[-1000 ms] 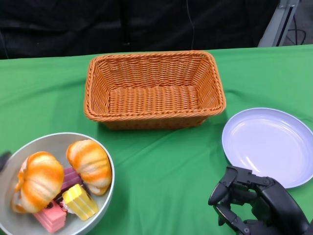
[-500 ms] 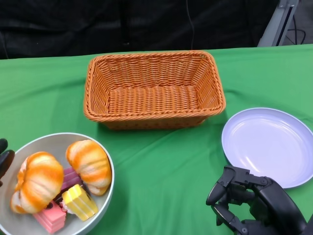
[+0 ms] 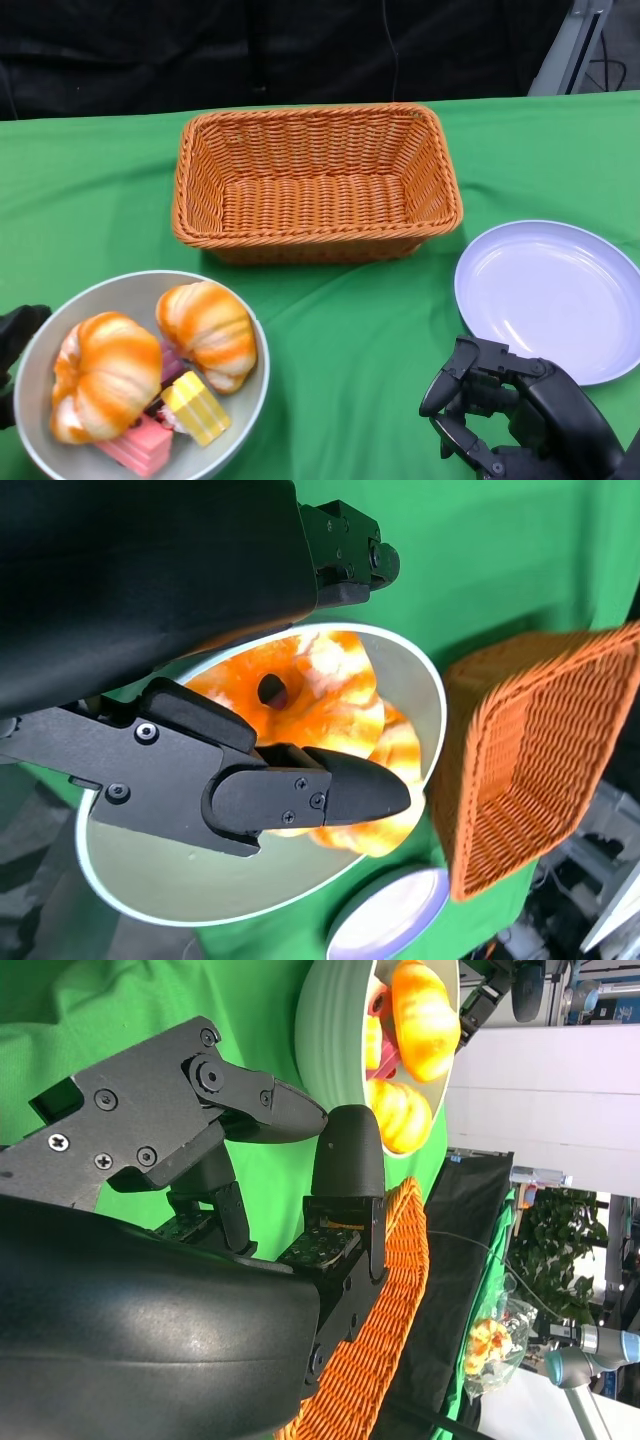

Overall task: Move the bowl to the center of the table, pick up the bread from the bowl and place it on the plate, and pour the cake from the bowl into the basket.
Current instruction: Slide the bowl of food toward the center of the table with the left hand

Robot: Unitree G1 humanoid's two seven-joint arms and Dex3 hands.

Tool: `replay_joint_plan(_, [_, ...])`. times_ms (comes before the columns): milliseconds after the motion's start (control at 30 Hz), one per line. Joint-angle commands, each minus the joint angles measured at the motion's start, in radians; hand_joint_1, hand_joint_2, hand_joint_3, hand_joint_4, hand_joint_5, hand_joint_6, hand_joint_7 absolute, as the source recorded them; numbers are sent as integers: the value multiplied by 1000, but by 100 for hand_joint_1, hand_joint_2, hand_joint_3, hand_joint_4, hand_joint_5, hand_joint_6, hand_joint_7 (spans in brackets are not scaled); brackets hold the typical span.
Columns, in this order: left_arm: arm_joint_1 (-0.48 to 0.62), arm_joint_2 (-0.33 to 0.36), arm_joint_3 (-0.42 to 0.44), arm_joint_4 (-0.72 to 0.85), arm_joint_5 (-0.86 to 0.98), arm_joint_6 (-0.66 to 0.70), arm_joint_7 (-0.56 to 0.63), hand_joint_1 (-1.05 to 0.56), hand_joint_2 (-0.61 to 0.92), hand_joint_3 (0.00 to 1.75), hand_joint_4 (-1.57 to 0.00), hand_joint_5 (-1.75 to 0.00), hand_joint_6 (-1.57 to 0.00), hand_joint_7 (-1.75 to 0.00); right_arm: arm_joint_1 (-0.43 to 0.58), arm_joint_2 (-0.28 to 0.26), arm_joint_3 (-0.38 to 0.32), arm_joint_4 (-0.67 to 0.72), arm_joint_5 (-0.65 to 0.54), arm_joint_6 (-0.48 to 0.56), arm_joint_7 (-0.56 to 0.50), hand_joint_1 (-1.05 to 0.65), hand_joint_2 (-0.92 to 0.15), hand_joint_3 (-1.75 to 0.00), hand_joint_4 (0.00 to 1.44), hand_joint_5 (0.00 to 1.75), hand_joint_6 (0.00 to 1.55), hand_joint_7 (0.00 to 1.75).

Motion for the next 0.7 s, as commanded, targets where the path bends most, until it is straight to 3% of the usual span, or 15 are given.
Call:
replay_joint_plan(33, [-11,29,3,-3,-32,48,-35,-67,92,48,0,0,0,0,-4,-1,0,-5,-1,1,-4,-15,-64,-81,71,164,69,130])
replay_joint_plan(700, [-6,-20,40,-90,-148,247,-11,-69,92,52,0,0,0,0,-17,6,8,18,-18,-40,-6,-14,-62,-85,73,162,70,131])
